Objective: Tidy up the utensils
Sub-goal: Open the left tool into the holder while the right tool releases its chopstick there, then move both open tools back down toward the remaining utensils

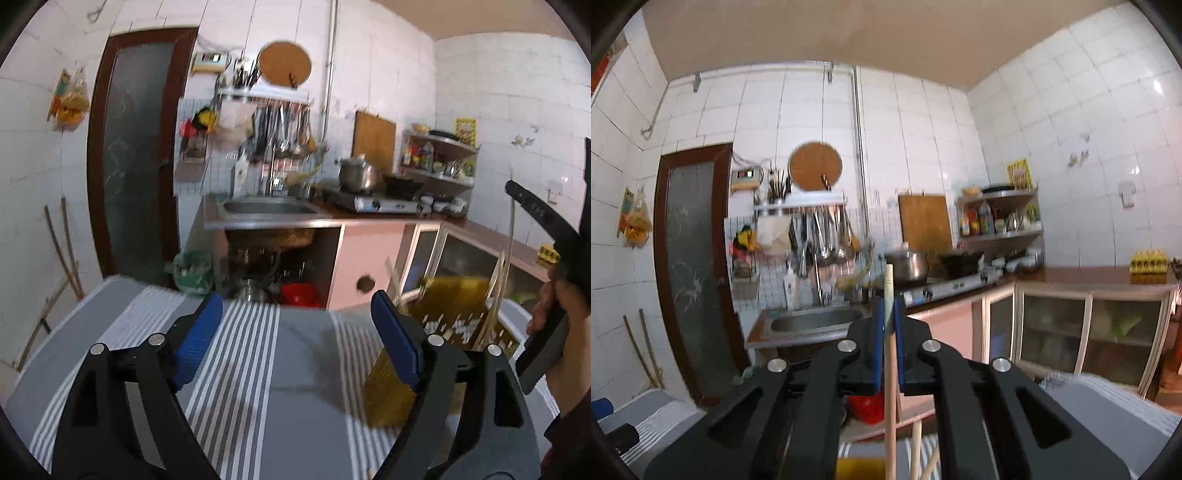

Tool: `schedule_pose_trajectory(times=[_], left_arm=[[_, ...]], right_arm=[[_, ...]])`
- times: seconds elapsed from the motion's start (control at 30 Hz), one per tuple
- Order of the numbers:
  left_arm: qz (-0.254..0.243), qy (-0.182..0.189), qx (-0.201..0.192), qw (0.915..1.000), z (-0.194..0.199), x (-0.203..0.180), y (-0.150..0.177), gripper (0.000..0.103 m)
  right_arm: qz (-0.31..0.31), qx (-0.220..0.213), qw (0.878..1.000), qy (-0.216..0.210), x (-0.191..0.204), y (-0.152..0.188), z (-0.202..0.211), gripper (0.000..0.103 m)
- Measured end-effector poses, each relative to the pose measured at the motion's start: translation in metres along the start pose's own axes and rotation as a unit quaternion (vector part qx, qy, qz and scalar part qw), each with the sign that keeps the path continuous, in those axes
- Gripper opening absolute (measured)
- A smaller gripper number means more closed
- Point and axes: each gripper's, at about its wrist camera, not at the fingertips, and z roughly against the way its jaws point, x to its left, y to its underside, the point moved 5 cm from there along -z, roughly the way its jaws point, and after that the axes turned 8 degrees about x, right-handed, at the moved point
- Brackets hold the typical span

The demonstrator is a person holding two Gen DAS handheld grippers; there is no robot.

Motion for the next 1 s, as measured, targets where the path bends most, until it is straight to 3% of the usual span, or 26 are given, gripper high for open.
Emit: schedule_pose_trajectory(times=[0.13,0.17,0.2,0.23,0.27,0.5,0.73,1.0], left_arm=[[0.009,-0.005,0.033,0.9994,-0.005,0.007,0.017,0.081],[0.008,-0.007,0.041,0.9991,-0.003,0.007,0.021,0.083],[0.008,-0.010,0.047,0.9988,-0.002,0.007,0.024,0.087],[0.007,-0.014,0.053,0.9985,-0.001,0.008,0.027,0.090],[0.005,-0.019,0.059,0.9981,0.001,0.008,0.030,0.091],[0.019,-0.017,0.133,0.9908,0.011,0.015,0.065,0.095],[0.014,-0.027,0.172,0.9846,0.017,0.017,0.108,0.098],[-0.010,-0.049,0.216,0.9751,0.015,0.023,0.150,0.098]], right_arm=[[0.002,0.045,0.999,-0.004,-0.007,0.018,0.006,0.007],[0.002,0.057,0.998,-0.004,-0.010,0.021,0.009,0.014],[0.004,0.072,0.997,-0.003,-0.013,0.023,0.013,0.026],[0.005,0.085,0.996,-0.001,-0.016,0.025,0.016,0.062],[0.004,0.097,0.995,0.001,-0.020,0.027,0.023,0.069],[0.022,0.170,0.985,0.019,-0.040,0.049,0.078,0.069],[0.037,0.251,0.967,0.030,-0.045,0.119,0.133,0.069],[0.040,0.328,0.944,0.002,-0.027,0.193,0.167,0.069]])
